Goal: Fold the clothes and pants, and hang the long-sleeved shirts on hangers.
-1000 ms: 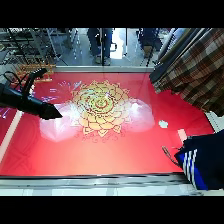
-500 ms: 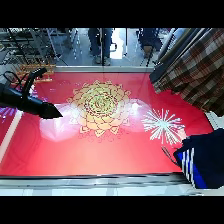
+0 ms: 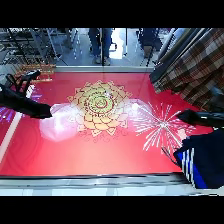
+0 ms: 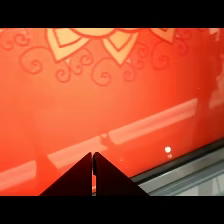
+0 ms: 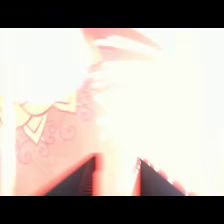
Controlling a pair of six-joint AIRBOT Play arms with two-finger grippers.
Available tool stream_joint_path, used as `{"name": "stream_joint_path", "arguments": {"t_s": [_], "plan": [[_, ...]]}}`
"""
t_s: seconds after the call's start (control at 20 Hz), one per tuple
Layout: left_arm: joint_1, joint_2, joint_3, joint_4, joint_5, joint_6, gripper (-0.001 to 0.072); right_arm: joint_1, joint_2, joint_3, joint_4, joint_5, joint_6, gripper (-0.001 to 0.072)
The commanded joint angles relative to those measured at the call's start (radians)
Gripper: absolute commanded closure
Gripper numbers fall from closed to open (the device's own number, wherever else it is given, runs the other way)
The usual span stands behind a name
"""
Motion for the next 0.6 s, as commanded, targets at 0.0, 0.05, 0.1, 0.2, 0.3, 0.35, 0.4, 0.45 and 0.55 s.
{"name": "stream_joint_path", "arguments": {"t_s": [0.0, 0.05, 0.1, 0.2, 0.3, 0.35, 0.4, 0.45, 0.55], "plan": [[0.001, 0.000, 0.000, 0.119, 0.013, -0.092, 0.0692, 0.350, -0.002, -0.035, -0.177, -0.368, 0.000, 0.0698], [0.001, 0.000, 0.000, 0.119, 0.013, -0.092, 0.0692, 0.357, -0.002, -0.035, -0.183, -0.382, -0.001, 0.0697], [0.000, 0.000, 0.000, 0.119, 0.013, -0.092, 0.0692, 0.412, -0.002, -0.035, -0.199, -0.540, 0.000, 0.0696], [0.000, 0.000, 0.000, 0.120, 0.013, -0.092, 0.0691, 0.431, -0.002, -0.035, -0.192, -0.632, 0.000, 0.0696], [0.000, 0.000, 0.000, 0.119, 0.013, -0.092, 0.0692, 0.431, -0.002, -0.035, -0.190, -0.666, 0.000, 0.0696], [0.000, 0.000, 0.000, 0.119, 0.014, -0.092, 0.0692, 0.430, -0.002, -0.035, -0.190, -0.674, 0.000, 0.0696], [0.000, 0.000, 0.000, 0.119, 0.013, -0.092, 0.0692, 0.430, -0.002, -0.035, -0.190, -0.676, 0.000, 0.0696], [0.000, 0.000, 0.000, 0.119, 0.014, -0.092, 0.0691, 0.430, -0.002, -0.035, -0.190, -0.676, 0.000, 0.0696], [0.000, 0.000, 0.000, 0.119, 0.014, -0.092, 0.0692, 0.430, -0.002, -0.035, -0.190, -0.676, 0.000, 0.0696]]}}
